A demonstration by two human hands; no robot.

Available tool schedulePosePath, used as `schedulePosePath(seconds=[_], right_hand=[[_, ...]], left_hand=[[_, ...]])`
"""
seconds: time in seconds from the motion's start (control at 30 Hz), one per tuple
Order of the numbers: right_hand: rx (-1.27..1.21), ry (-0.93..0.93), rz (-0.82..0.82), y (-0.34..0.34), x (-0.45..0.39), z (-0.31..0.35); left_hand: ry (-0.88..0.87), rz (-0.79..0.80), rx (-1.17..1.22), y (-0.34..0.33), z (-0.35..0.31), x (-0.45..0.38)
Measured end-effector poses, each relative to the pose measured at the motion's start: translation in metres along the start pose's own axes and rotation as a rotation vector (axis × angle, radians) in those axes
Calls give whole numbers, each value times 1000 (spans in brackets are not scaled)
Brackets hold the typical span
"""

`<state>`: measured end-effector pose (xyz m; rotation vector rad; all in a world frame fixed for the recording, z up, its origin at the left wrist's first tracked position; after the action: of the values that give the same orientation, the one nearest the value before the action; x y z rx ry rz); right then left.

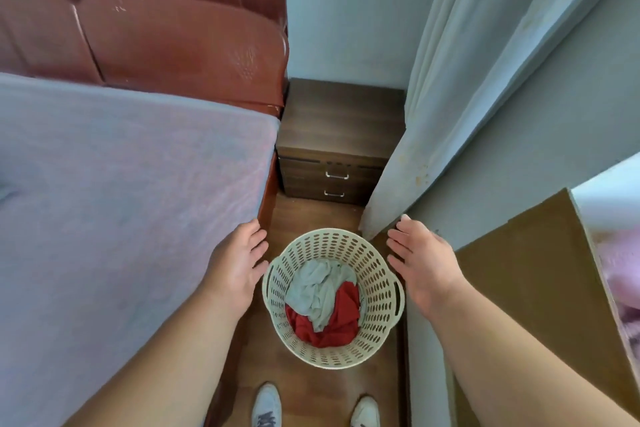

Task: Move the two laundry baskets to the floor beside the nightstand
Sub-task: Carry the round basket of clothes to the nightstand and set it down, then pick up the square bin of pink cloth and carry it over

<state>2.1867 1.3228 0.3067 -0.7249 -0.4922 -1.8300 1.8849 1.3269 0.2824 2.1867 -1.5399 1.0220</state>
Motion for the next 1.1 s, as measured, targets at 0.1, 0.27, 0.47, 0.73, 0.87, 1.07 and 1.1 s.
schedulePosePath(seconds=[0.1, 0.27, 0.47, 0.73, 0.87, 1.07, 1.1], right_hand=[[16, 132, 51, -22, 44, 38], [16, 244, 132, -67, 104, 81], [47, 372, 366, -111, 156, 107], [245, 414, 775, -184, 245, 76], [299, 386, 961, -215, 313, 28], [430, 302, 1223, -265, 454, -83], [446, 283, 1270, -271, 481, -107]], left_hand=[[-114, 8, -24, 3, -40, 31], [-275, 16, -12, 17, -103, 81], [-450, -84, 178, 59, -132, 156], [-606, -451, 406, 153, -77, 294], [-673, -670, 524, 223, -23, 383], [-743, -992, 706, 328, 80, 529], [-755, -1035, 726, 344, 98, 552]])
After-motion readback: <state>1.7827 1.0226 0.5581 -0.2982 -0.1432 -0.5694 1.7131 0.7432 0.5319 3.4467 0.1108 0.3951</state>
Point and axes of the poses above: each hand's wrist, its own x-axis away from the middle knuckle, its own y-axis out of the back of the hand, z = x × y, the point moved 1 cm from there along -x, towards the middle knuckle, and after that the axes turned 2 degrees about -y, right-handed, at the moved point
